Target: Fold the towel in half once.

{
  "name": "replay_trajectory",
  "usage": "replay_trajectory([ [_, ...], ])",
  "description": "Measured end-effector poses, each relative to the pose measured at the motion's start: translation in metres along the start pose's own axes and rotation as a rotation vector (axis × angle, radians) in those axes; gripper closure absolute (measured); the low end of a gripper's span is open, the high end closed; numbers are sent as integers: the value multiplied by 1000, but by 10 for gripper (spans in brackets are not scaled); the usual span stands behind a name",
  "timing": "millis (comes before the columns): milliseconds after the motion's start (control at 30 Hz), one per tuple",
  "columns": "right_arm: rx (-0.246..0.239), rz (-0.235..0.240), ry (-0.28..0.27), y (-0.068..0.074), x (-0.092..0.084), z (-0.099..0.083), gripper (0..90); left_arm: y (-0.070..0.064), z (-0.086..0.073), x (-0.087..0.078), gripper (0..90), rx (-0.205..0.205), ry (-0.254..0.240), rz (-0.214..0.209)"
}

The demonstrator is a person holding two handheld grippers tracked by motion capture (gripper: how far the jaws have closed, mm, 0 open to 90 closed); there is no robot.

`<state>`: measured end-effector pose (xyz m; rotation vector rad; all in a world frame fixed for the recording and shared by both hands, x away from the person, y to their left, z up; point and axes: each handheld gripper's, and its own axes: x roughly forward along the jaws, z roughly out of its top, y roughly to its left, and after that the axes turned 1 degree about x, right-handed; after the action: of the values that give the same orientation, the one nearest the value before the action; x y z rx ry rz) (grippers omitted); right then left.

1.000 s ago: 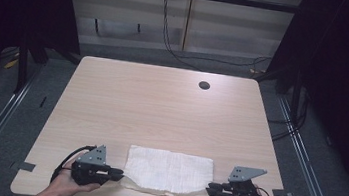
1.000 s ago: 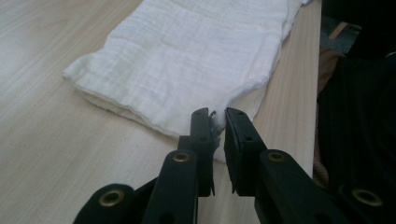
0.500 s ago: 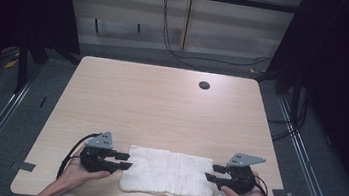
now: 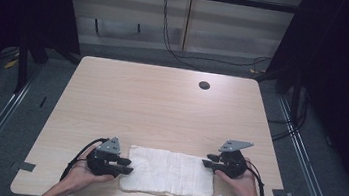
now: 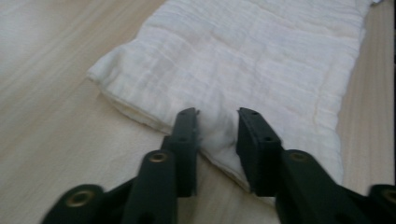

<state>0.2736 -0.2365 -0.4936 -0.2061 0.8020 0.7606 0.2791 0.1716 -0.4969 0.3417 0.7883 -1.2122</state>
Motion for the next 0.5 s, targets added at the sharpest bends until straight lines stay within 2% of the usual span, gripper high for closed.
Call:
replay_trajectory([
  [67,9,-4,-8,-2,-1,0,837,-2,2,2,758,3,0,5],
  [100,15,-4,-20,-5,-1,0,865,-3,3,3,784,12,7,4],
  [167,29,1,-12,-9,-2,1,876,-3,7,6,819,14,8,5],
  [200,26,-5,-7,-10,-1,1,878,-4,8,9,829,5,-6,-3],
  [333,24,-22,5,-19,1,3,884,-5,16,17,842,11,1,3],
  [467,30,-66,-1,-30,2,3,885,2,27,28,839,-6,4,-7],
  [500,48,-62,-7,-36,2,2,885,3,29,30,839,3,-2,5],
])
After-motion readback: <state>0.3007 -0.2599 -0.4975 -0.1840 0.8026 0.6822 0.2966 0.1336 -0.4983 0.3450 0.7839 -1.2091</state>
